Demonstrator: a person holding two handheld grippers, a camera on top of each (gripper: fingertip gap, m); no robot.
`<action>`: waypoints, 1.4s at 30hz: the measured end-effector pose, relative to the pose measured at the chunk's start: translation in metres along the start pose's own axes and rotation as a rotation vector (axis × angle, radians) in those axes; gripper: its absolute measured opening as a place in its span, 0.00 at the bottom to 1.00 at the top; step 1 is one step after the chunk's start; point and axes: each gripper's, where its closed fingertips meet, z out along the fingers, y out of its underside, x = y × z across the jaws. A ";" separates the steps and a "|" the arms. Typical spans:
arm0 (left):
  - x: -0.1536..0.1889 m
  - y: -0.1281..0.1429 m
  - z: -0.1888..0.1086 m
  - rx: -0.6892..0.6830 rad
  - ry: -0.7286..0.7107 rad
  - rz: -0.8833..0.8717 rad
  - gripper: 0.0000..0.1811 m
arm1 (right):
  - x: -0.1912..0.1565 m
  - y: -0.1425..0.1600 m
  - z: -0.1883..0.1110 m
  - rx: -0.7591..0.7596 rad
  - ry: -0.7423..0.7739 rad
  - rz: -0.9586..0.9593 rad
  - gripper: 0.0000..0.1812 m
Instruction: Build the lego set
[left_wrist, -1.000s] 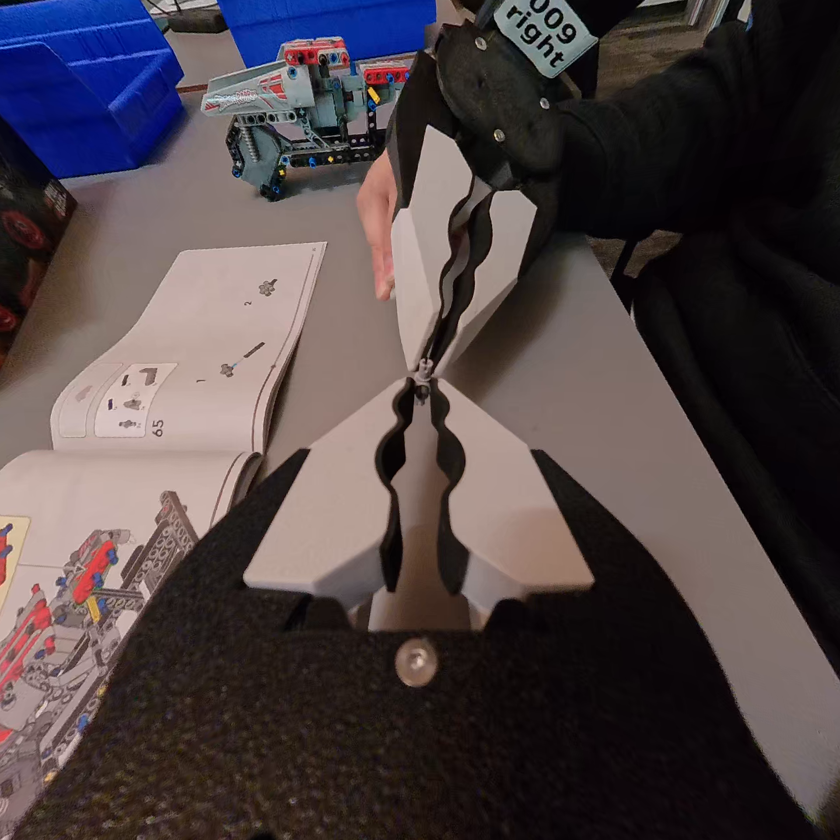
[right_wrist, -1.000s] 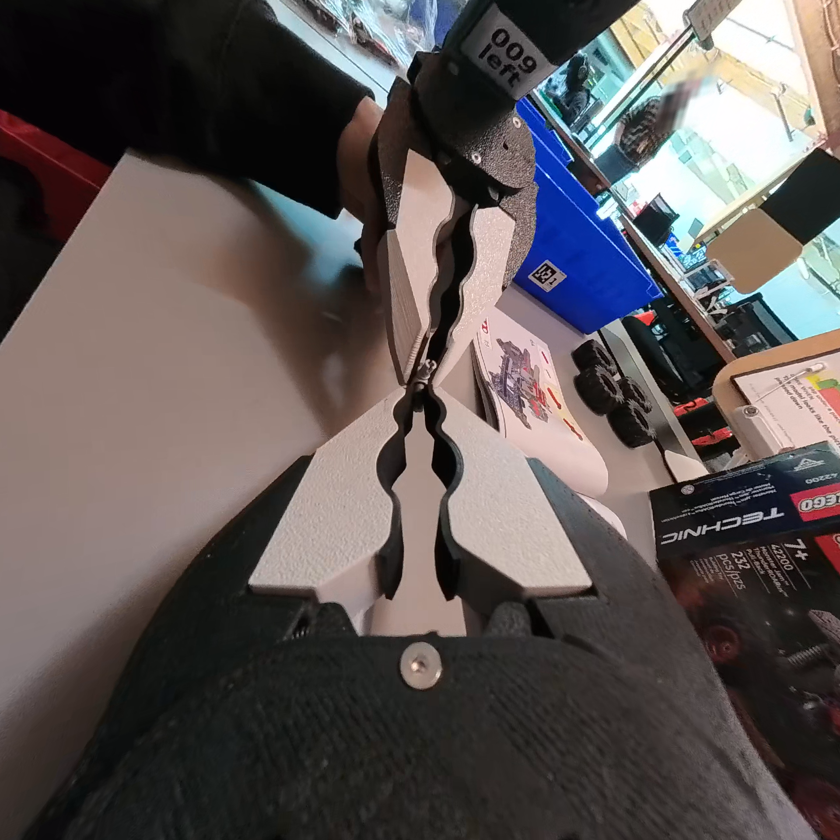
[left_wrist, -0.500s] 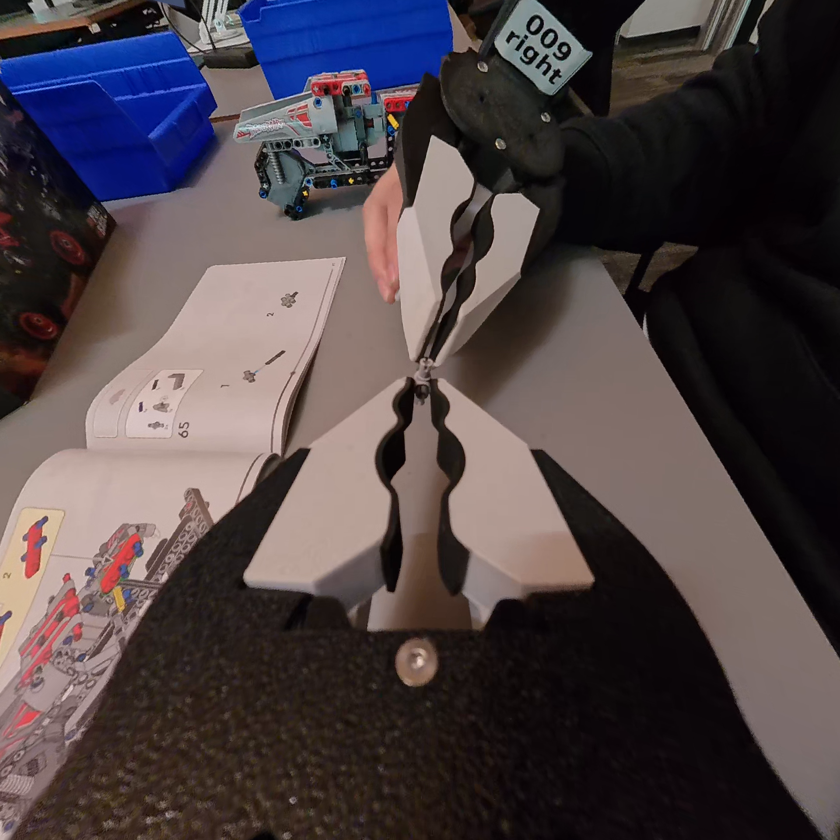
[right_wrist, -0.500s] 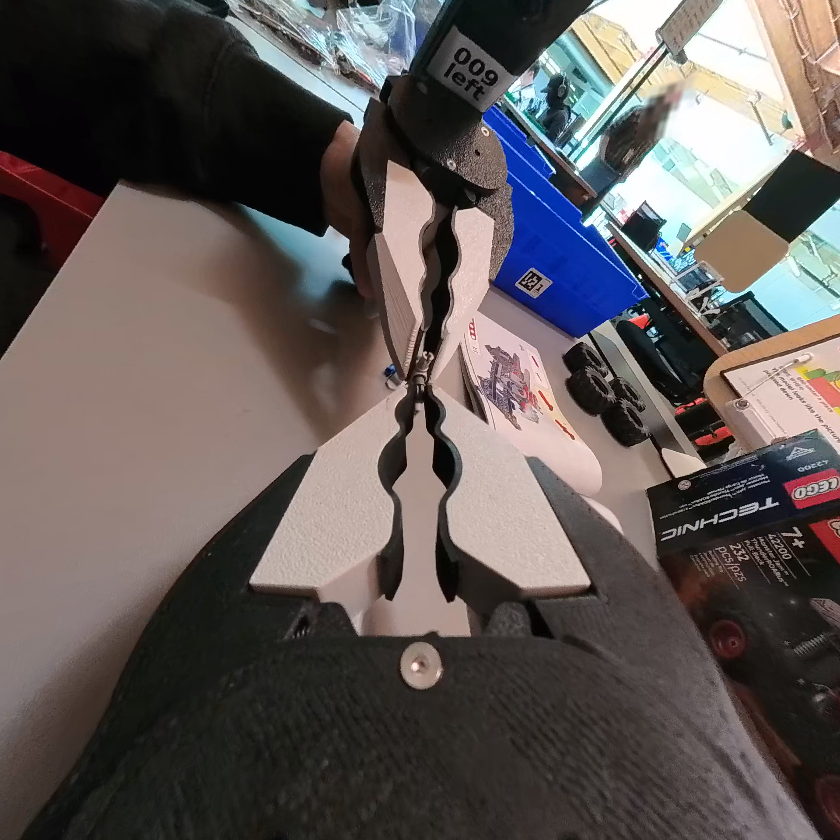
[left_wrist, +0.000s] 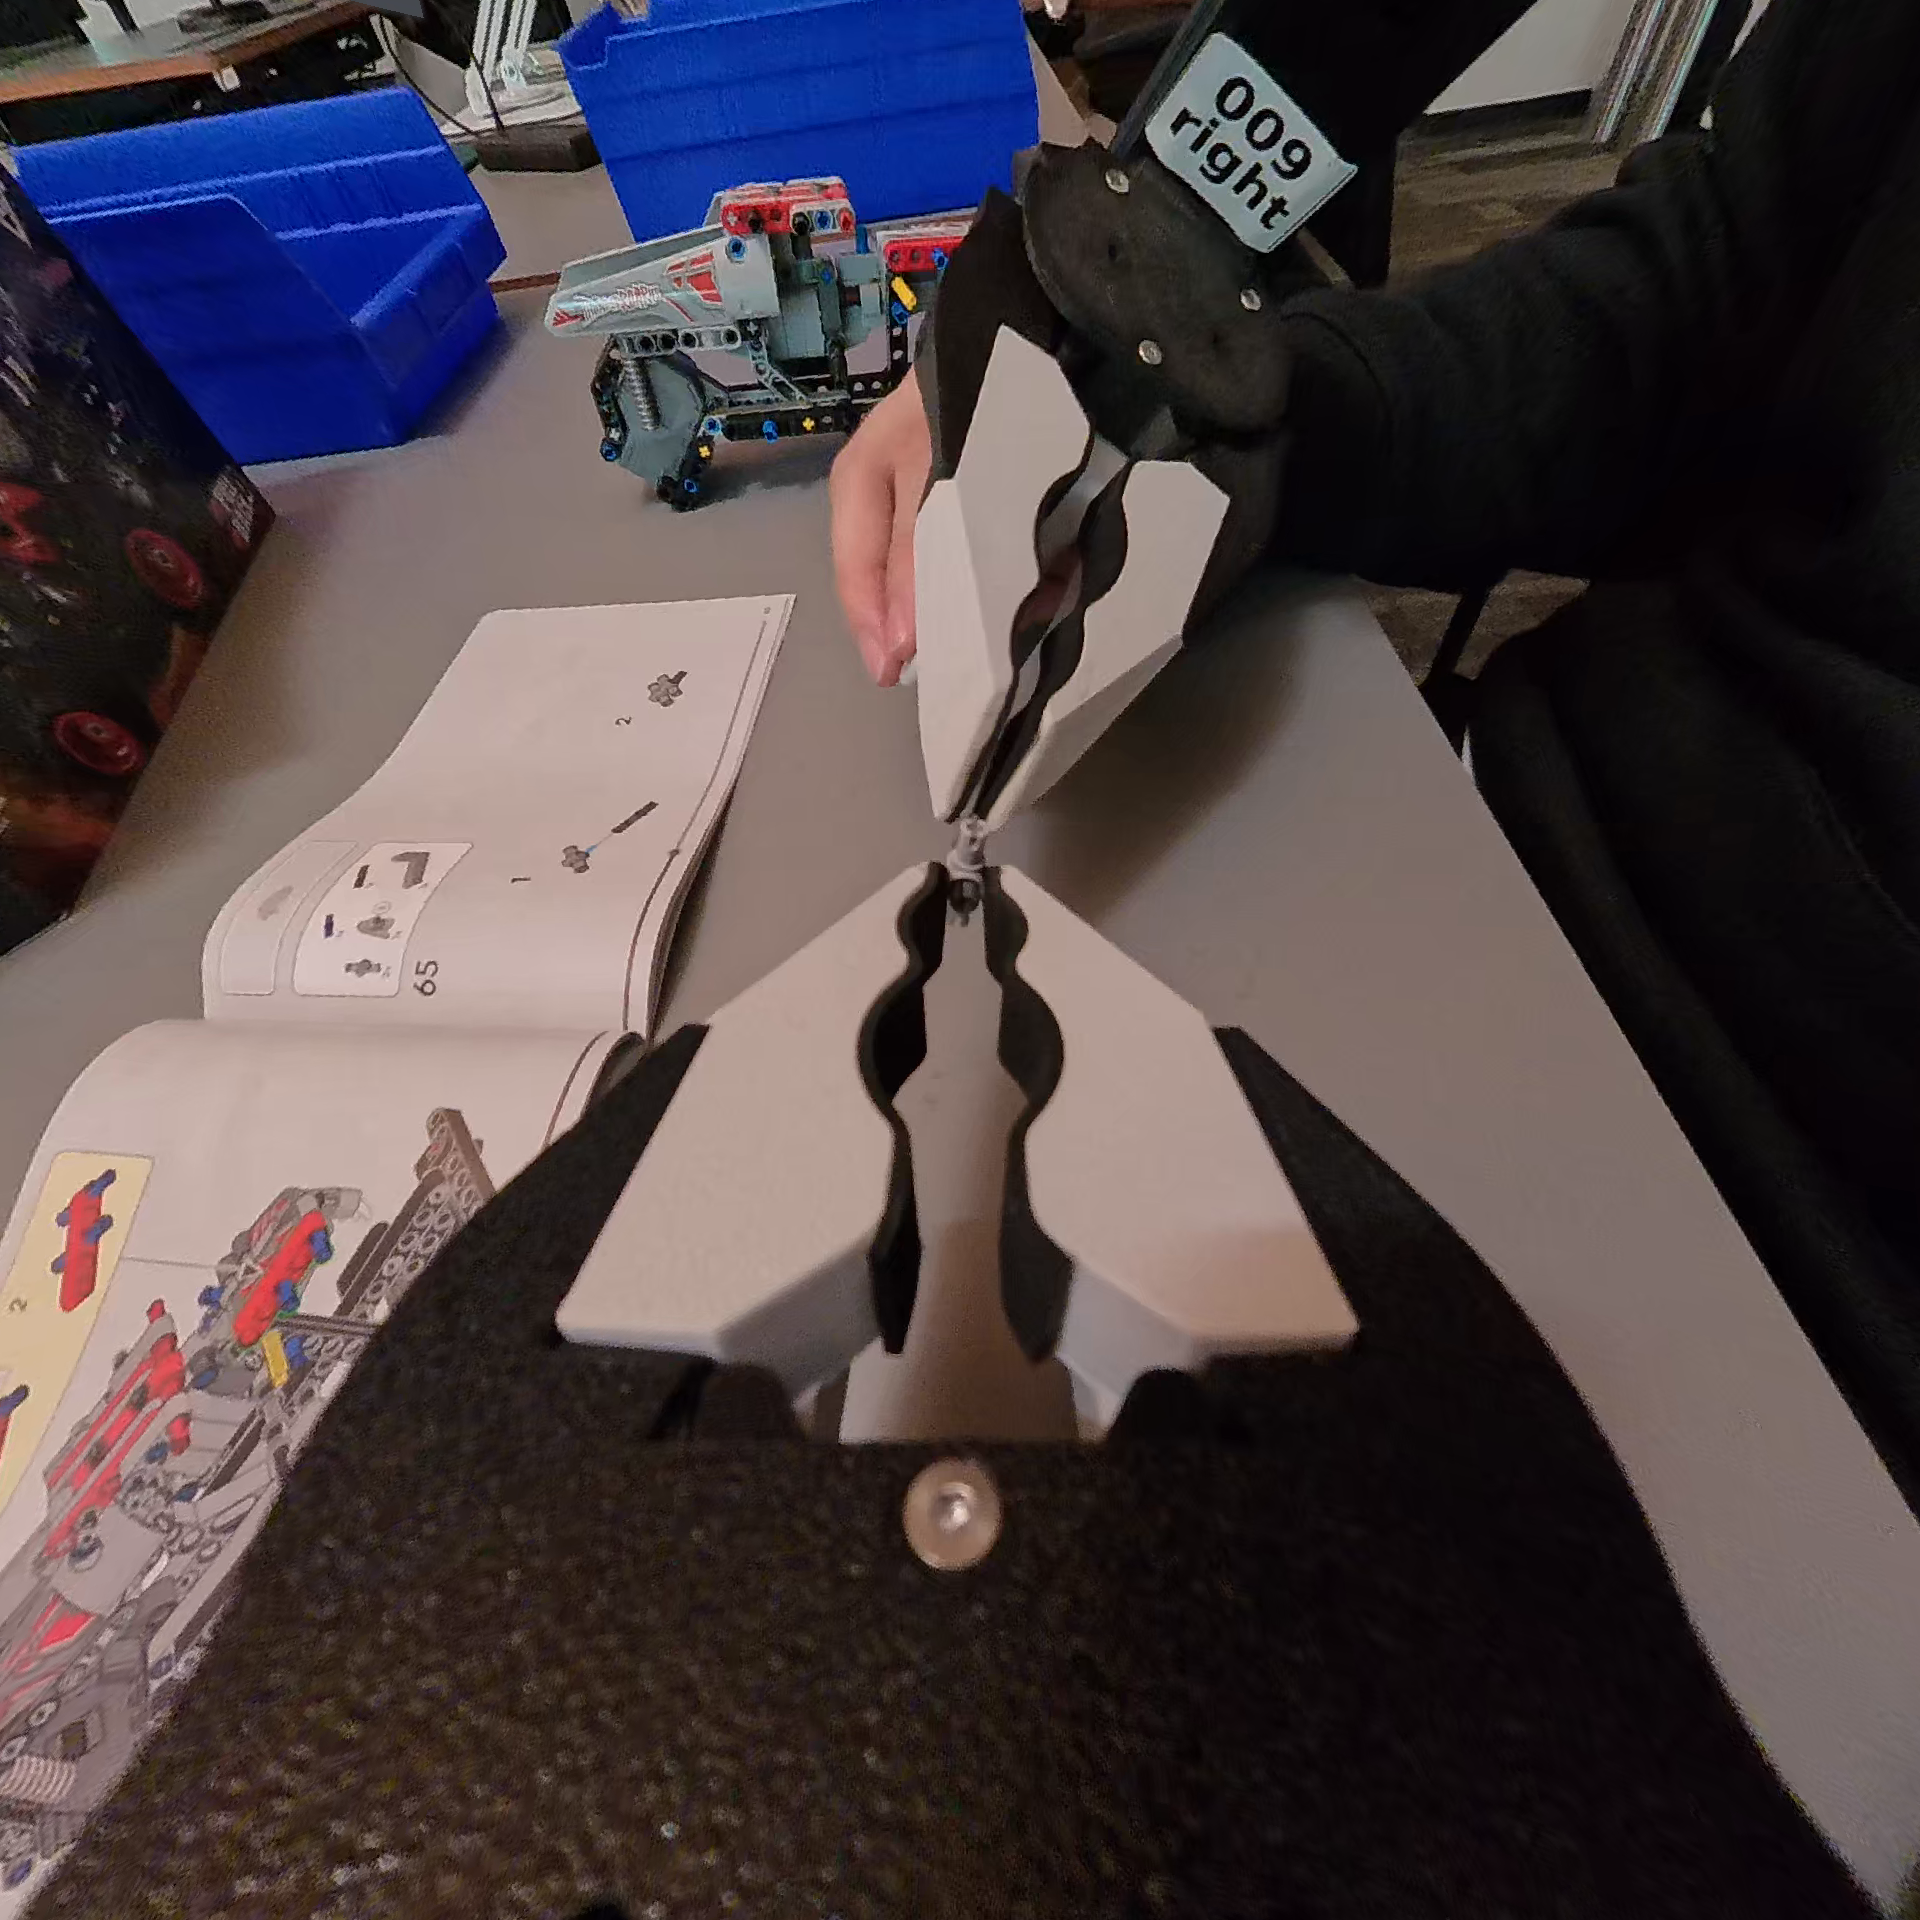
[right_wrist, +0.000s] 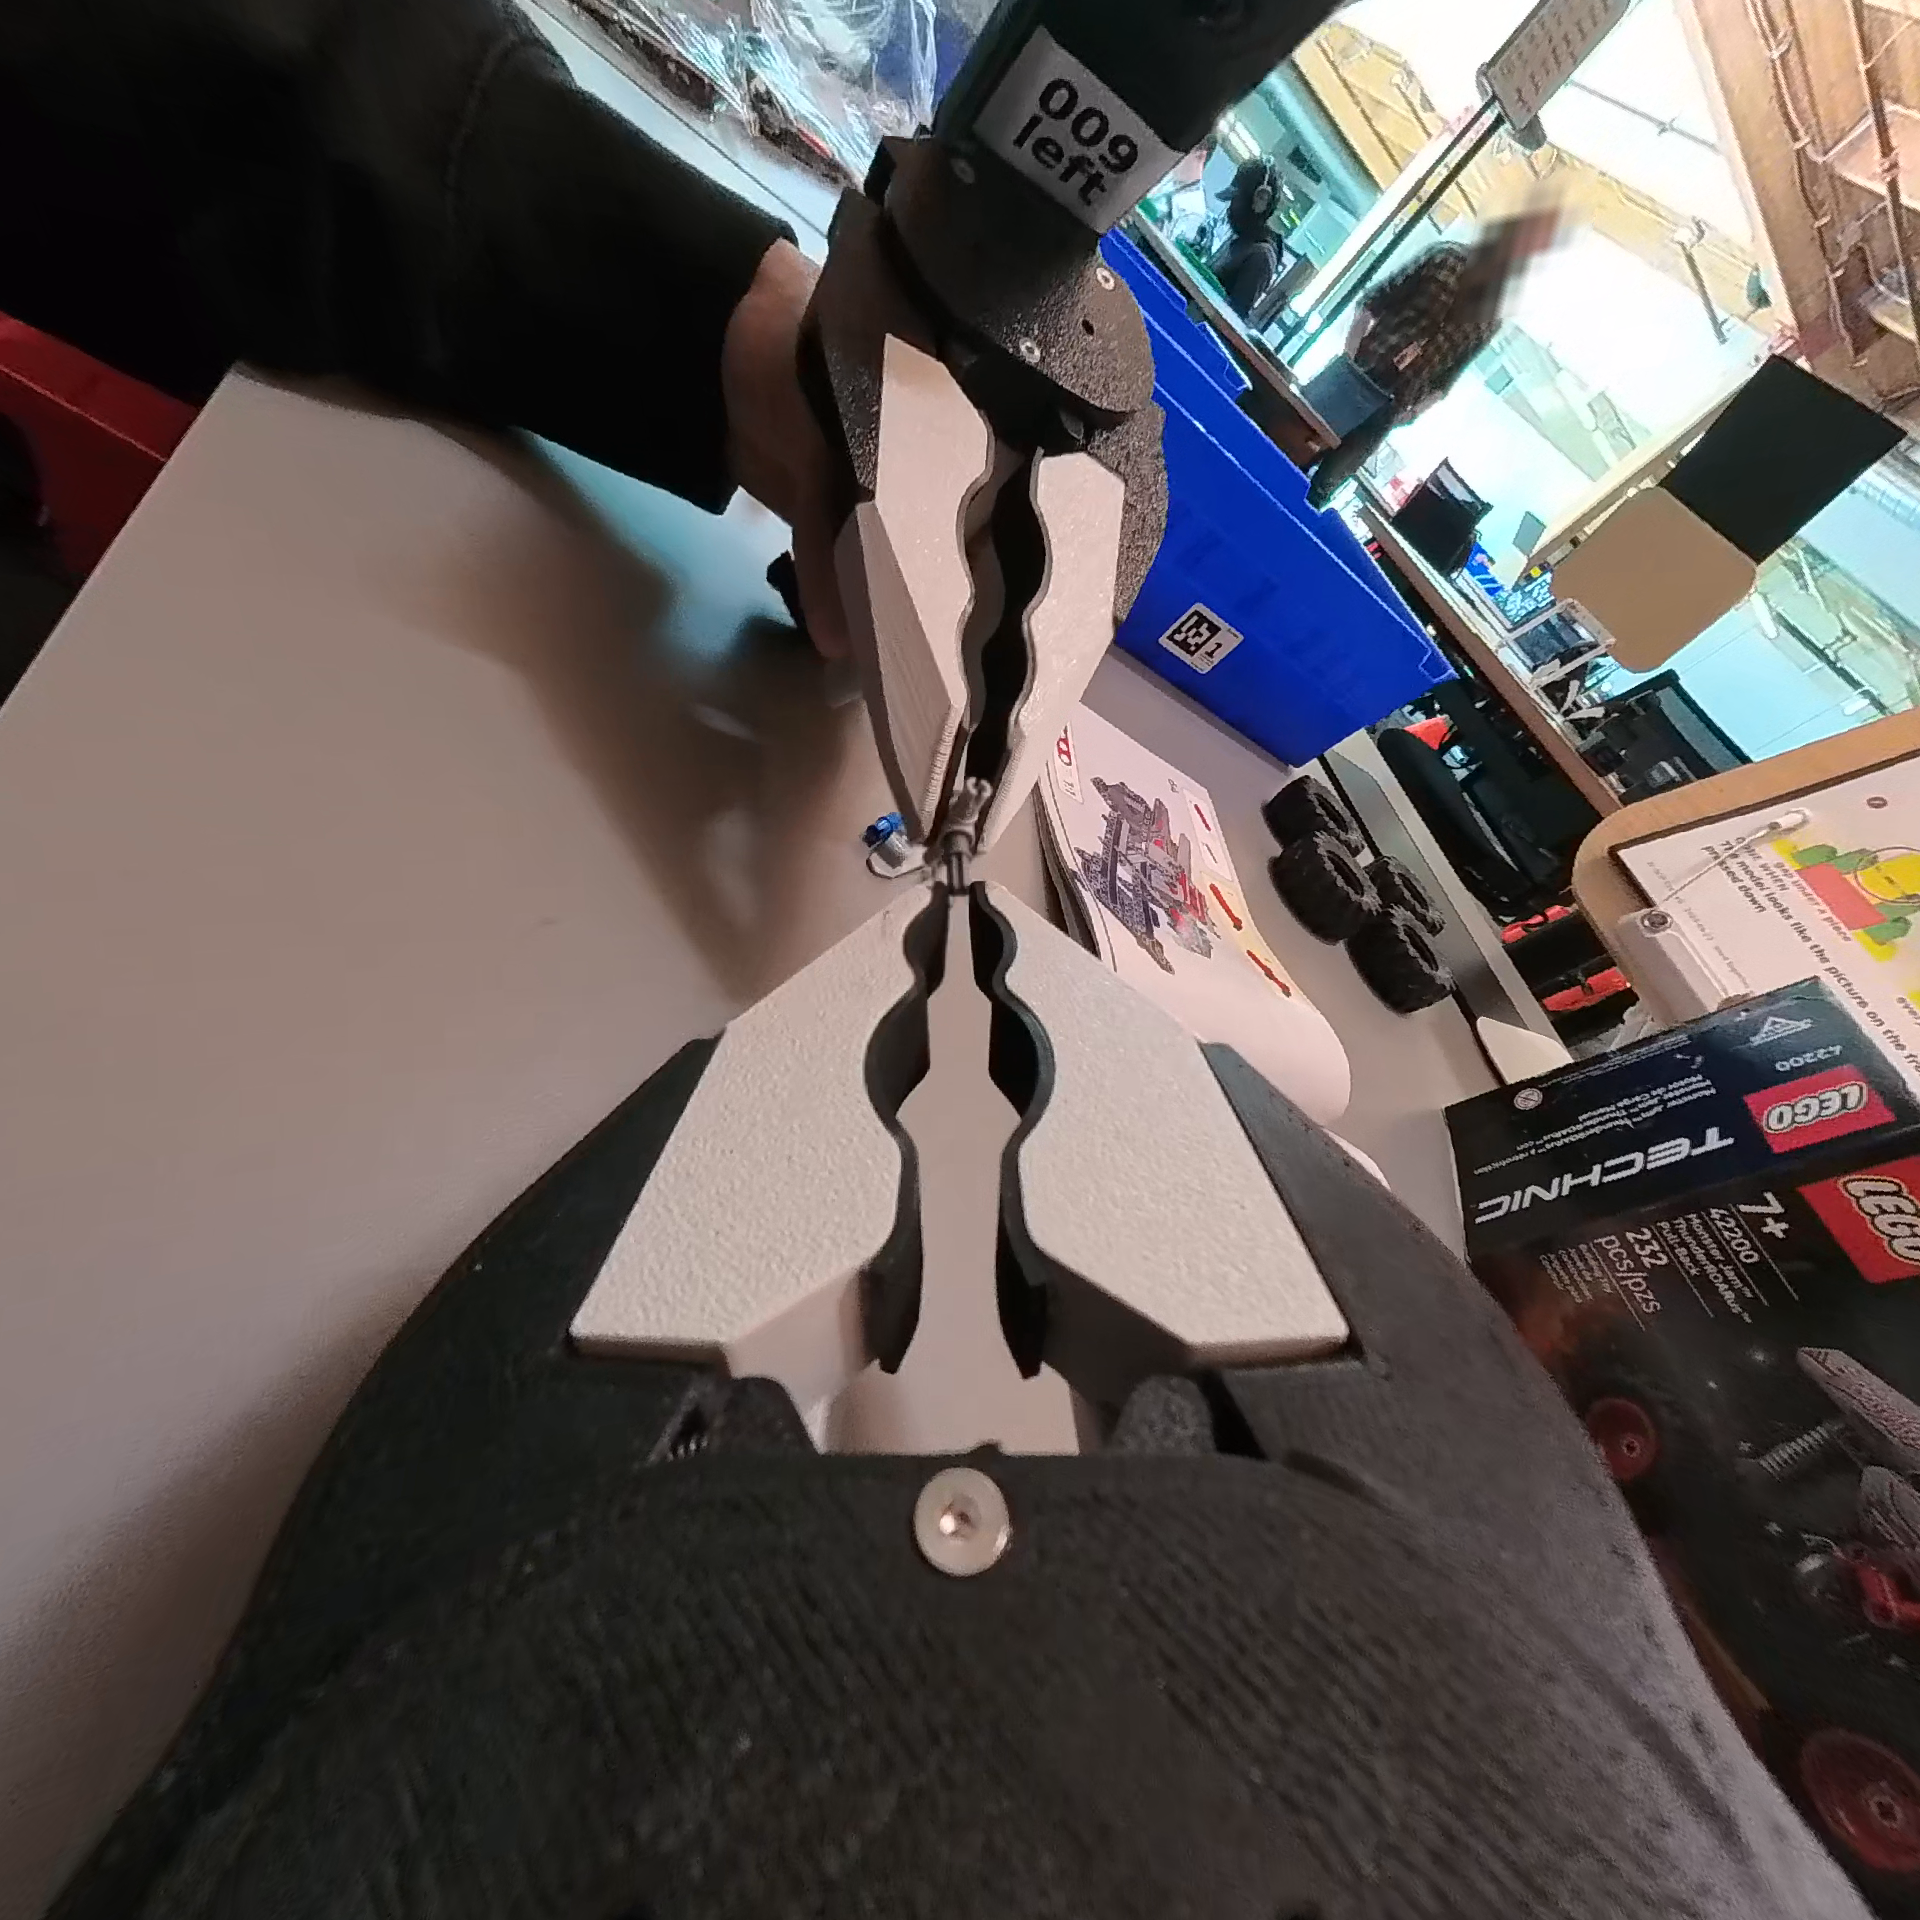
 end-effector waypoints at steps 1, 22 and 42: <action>0.000 0.001 0.000 -0.003 0.001 0.000 0.03 | 0.000 0.000 0.000 0.003 0.000 0.002 0.01; -0.001 -0.003 -0.001 0.022 -0.005 -0.002 0.02 | -0.008 0.006 0.007 -0.056 -0.028 -0.037 0.00; -0.017 -0.037 -0.004 0.265 -0.025 -0.242 0.02 | 0.027 -0.008 0.002 0.013 0.223 0.058 0.02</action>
